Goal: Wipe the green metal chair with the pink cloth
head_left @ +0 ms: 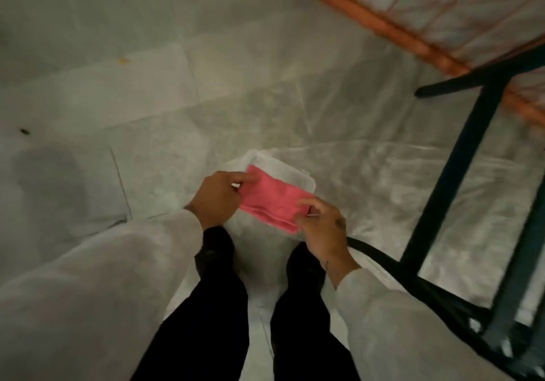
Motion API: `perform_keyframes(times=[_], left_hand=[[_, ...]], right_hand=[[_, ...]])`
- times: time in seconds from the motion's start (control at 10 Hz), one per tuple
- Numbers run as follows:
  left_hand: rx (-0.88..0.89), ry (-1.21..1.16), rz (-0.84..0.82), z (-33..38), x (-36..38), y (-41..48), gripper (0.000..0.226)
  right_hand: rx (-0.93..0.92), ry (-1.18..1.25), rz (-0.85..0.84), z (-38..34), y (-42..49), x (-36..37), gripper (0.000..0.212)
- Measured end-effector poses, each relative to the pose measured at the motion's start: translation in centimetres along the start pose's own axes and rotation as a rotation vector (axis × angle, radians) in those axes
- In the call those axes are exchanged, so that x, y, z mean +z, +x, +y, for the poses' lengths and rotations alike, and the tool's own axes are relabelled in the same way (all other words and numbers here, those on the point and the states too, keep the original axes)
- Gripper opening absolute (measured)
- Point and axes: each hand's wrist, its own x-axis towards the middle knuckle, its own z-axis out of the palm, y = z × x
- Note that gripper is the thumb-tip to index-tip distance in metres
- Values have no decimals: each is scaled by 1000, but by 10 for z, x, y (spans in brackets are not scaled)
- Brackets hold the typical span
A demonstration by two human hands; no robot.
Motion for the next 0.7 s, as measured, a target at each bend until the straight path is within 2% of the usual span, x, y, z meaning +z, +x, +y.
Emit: perform_keyframes(times=[0.1, 0.2, 0.4, 0.6, 0.7], left_hand=[[21, 98, -51, -33, 22, 56, 39], [9, 106, -65, -48, 35, 93, 40], [27, 149, -186, -68, 73, 143, 56], [69, 291, -319, -66, 84, 152, 48], [20, 283, -253, -63, 73, 142, 52]], right_hand=[[26, -46, 59, 31, 52, 43, 20], [-20, -114, 132, 44, 89, 68, 21], [-26, -219, 210, 77, 141, 106, 27], [-11, -345, 56, 81, 146, 111, 32], [11, -264, 87, 76, 131, 99, 35]])
